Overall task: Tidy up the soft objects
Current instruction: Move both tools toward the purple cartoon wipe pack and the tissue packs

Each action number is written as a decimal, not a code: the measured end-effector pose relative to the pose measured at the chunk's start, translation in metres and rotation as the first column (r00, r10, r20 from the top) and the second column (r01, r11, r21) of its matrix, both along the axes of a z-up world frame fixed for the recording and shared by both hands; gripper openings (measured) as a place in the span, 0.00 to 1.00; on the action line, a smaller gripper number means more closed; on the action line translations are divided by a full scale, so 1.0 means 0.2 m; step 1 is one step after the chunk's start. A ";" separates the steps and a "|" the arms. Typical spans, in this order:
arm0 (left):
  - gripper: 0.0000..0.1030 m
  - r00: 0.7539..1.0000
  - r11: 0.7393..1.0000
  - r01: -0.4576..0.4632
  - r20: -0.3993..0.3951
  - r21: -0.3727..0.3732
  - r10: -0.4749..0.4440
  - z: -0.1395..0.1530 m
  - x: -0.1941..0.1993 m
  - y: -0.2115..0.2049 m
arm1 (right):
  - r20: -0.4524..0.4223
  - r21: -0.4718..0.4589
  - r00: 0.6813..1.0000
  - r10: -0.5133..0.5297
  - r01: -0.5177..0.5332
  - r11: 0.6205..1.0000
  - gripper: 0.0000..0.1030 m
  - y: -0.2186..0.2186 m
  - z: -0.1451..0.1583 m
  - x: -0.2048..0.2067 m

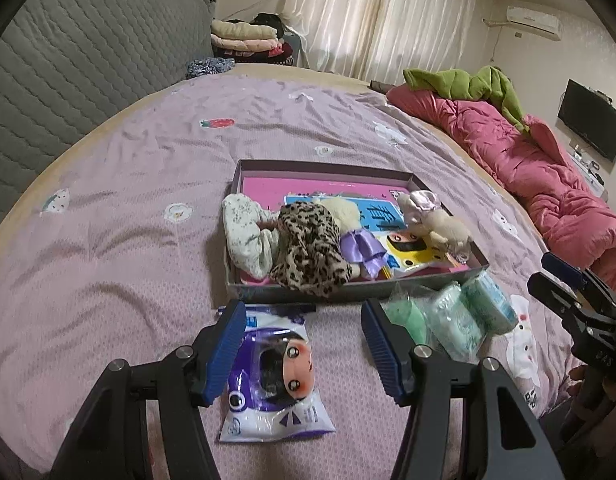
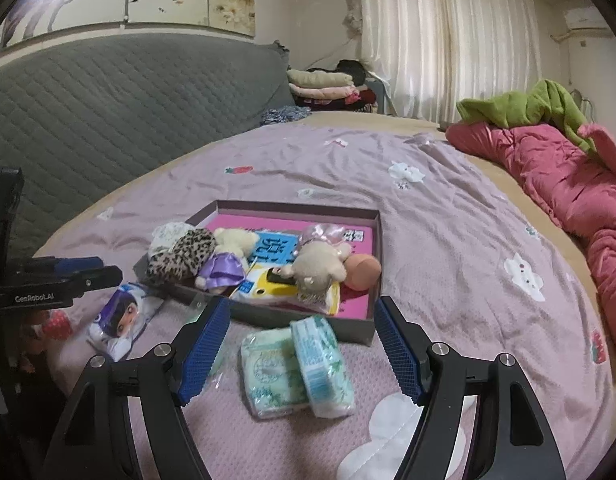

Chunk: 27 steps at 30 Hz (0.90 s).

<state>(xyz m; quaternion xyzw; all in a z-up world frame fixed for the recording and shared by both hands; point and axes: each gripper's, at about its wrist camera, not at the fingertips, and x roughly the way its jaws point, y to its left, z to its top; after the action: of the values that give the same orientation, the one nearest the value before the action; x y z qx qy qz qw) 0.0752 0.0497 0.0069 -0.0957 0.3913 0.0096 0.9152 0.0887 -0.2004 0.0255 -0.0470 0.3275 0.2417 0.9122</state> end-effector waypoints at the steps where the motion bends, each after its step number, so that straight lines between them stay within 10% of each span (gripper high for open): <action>1: 0.58 1.000 1.000 -0.001 -0.002 0.001 0.001 0.00 -0.01 0.00 | -0.007 -0.004 1.000 0.001 -0.001 1.000 0.73 0.00 -0.01 -0.01; 27: 0.58 0.991 0.999 0.005 -0.136 -0.042 -0.011 -0.12 -0.13 -0.03 | -0.100 -0.049 0.995 -0.031 0.027 0.998 0.73 0.00 -0.10 -0.10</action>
<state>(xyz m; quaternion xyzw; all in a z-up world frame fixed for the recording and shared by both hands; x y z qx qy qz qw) 0.0499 0.0433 -0.0178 -0.1126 0.4531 0.0043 0.8843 0.0687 -0.2007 0.0063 -0.0517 0.3794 0.2227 0.8966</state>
